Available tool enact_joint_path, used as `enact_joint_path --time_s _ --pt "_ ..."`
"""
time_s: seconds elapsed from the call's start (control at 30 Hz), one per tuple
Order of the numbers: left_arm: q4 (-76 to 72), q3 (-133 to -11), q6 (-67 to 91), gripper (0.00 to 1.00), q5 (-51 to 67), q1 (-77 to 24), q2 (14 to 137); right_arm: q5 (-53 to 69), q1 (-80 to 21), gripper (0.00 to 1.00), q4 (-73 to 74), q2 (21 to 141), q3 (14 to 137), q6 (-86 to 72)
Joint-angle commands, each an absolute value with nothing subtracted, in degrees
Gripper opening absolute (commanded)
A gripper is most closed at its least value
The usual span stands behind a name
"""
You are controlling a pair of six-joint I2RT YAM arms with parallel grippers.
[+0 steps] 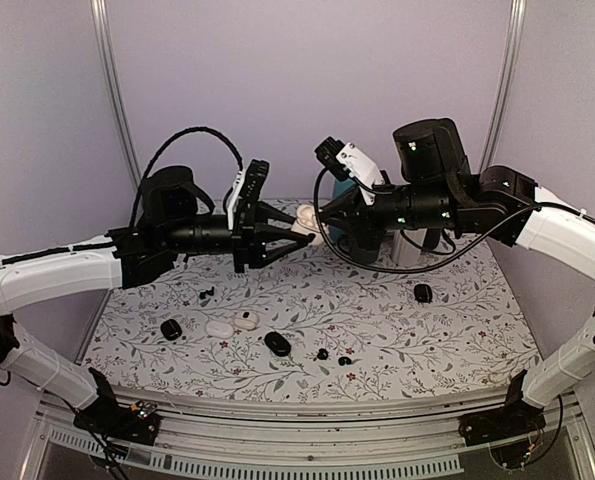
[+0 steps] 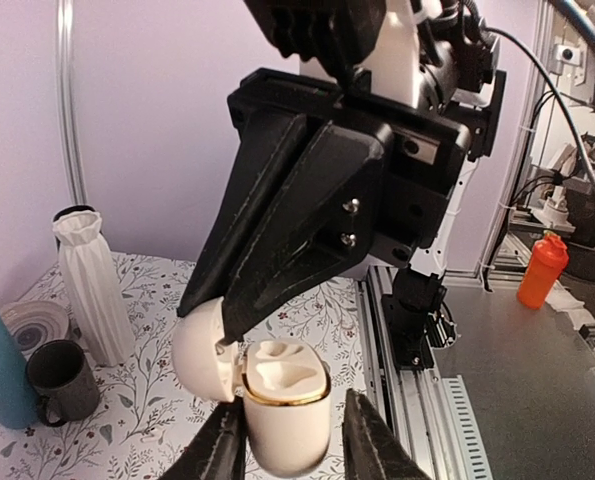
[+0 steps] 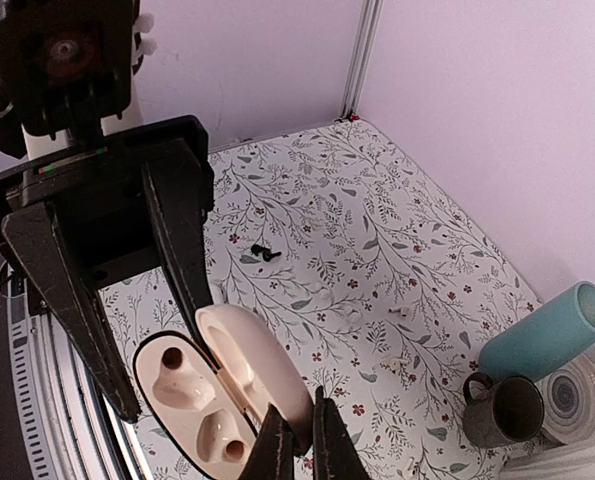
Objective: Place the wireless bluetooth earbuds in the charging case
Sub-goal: Pass from the right arm to the left
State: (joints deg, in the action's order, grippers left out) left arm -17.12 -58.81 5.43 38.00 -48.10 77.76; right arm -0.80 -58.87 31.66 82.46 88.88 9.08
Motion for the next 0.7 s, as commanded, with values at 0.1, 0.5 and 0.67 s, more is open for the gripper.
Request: enact_joint_path --time_s 0.1,0.5,0.67 --pt "-18.74 -58.01 5.6 0.29 37.33 -48.0 76.67 0.36 -59.19 0.04 30.15 81.8 89.82 7.95" --pt "-20.12 -56.65 5.01 0.0 38.31 -48.04 76.25 -0.21 -59.14 0.15 27.59 80.02 87.66 7.5" --pt "-23.86 -53.85 5.36 0.0 36.23 -47.98 75.23 0.39 -58.74 0.32 24.43 78.85 85.07 6.49"
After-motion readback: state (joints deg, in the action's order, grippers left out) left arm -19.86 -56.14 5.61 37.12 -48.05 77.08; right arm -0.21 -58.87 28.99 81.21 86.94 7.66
